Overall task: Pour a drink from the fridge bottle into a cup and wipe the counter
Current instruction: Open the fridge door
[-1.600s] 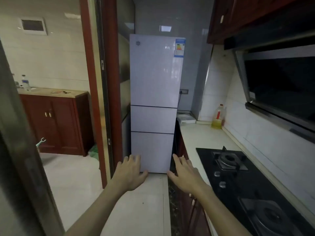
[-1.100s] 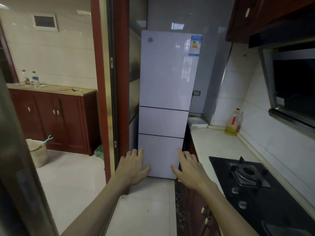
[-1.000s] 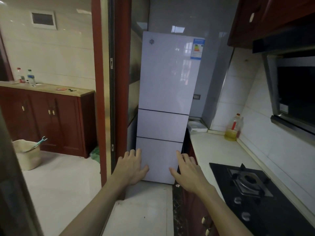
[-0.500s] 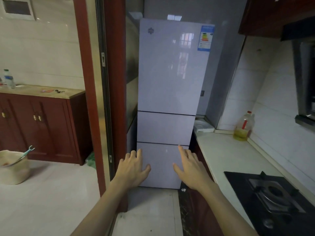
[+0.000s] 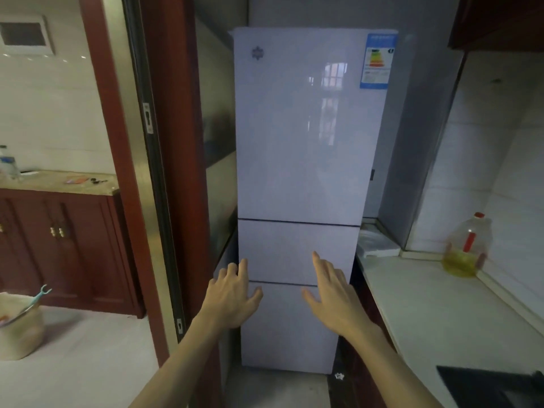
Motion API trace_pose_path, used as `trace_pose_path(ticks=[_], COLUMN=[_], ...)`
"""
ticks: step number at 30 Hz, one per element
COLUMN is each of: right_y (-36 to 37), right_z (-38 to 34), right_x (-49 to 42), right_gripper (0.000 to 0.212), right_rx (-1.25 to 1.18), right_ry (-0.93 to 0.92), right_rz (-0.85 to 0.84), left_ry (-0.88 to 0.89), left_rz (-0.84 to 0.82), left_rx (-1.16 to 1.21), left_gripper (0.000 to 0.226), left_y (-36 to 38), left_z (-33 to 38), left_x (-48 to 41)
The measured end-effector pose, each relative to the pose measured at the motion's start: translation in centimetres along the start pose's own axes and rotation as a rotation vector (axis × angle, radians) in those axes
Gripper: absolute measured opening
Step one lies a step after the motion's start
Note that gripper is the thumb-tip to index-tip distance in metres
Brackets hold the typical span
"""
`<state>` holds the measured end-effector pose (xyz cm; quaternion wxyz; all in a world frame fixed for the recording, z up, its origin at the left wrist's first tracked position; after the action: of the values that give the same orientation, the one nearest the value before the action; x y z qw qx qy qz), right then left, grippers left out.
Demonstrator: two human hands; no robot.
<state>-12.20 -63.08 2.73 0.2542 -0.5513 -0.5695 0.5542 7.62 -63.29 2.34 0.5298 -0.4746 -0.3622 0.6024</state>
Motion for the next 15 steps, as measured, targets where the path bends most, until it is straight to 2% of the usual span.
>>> trace_pose_path(ticks=[7,15], right_y=[0.1,-0.4], right_z=[4.3,3.7], right_x=[-11.2,-23.1], right_gripper=[0.078,0.078], right_rx=[-0.036,-0.059], right_ry=[-0.051,-0.169], right_rz=[0.013,0.067], left_ry=[-0.026,-0.1], left_rz=[0.03,0.069], left_rx=[0.075,0.264], left_gripper=[0.073,0.069], left_y=[0.2,-0.4], left_z=[0.9,-2.0], left_x=[-11.1,-20.4])
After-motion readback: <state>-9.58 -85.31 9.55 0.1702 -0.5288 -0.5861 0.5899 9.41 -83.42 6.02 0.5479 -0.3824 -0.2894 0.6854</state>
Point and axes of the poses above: each hand's wrist, its own x-axis away from the middle knuckle, its own y-axis out of the palm, z = x × y, the point moved 9 cm from there along -x, towards the middle knuckle, and after that the axes turned 3 degrees about -y, right-handed, at the moved point
